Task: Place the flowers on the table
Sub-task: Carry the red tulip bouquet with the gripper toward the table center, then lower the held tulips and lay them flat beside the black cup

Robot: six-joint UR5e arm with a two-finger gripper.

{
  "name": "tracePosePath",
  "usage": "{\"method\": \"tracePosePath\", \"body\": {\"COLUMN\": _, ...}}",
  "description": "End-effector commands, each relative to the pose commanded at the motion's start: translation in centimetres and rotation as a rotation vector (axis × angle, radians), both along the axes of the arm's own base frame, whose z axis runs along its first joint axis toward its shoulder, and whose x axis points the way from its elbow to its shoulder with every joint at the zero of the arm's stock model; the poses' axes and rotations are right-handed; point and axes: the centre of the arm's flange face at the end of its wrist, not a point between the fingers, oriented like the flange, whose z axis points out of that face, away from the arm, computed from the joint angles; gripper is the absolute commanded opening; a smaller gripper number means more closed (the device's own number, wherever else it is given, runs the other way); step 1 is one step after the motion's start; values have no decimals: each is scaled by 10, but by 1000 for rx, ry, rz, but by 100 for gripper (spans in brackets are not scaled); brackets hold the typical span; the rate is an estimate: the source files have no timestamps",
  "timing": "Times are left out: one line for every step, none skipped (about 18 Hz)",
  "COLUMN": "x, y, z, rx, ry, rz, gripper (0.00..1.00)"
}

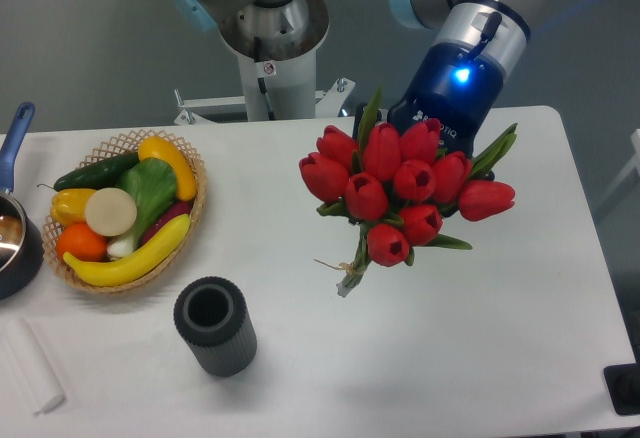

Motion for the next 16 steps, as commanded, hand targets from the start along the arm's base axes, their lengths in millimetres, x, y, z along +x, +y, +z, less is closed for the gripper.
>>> {"method": "tracePosePath", "body": {"x": 2, "y": 1, "z": 0, "rx": -17, "ry": 13, "rz": 14, "gripper": 47}}
{"method": "tracePosePath", "body": {"x": 3, "y": 1, "z": -2, "rx": -33, "ry": 17, "rz": 25, "gripper": 47}}
{"method": "tracePosePath", "body": {"x": 6, "y": 0, "z": 0, "rx": -44, "ry": 27, "rz": 35, "gripper": 47}}
{"method": "tracePosePath", "body": {"x": 11, "y": 3, "z": 1, "rx": -60, "ry": 39, "rz": 42, "gripper": 47}}
{"method": "tracePosePath", "body": {"x": 16, "y": 8, "z": 0, "rx": -84, "ry": 52, "rz": 51, "gripper": 47}}
{"method": "tracePosePath", "body": {"x": 21, "y": 15, "z": -5, "rx": -117, "ry": 67, "rz": 62, "gripper": 47}}
{"method": "tracePosePath", "body": {"x": 27, "y": 23, "z": -7, "rx": -149, "ry": 86, "rz": 72, "gripper": 47}}
{"method": "tracePosePath", "body": {"x": 32, "y": 29, "z": -11, "rx": -183, "ry": 109, "rz": 83, "gripper": 47}}
{"method": "tracePosePath", "body": {"x": 37, "y": 34, "z": -14, "rx": -210, "ry": 128, "rz": 91, "gripper": 47}}
{"method": "tracePosePath", "body": {"x": 43, "y": 40, "z": -19, "rx": -235, "ry": 138, "rz": 94, "gripper": 47}}
{"method": "tracePosePath", "body": {"x": 48, "y": 44, "z": -22, "rx": -257, "ry": 152, "rz": 97, "gripper": 47}}
{"method": "tracePosePath", "body": {"x": 49, "y": 46, "z": -29, "rx": -283, "ry": 167, "rz": 99, "gripper": 47}}
{"method": "tracePosePath", "body": {"x": 52, "y": 48, "z": -35, "rx": -305, "ry": 186, "rz": 96, "gripper": 47}}
{"method": "tracePosePath", "body": {"x": 55, "y": 49, "z": -42, "rx": -331, "ry": 209, "rz": 89, "gripper": 47}}
{"method": "tracePosePath", "body": {"x": 57, "y": 48, "z": -54, "rx": -360, "ry": 232, "rz": 77, "gripper": 47}}
{"method": "tracePosePath", "body": {"x": 59, "y": 46, "z": -66, "rx": -387, "ry": 261, "rz": 53, "gripper": 47}}
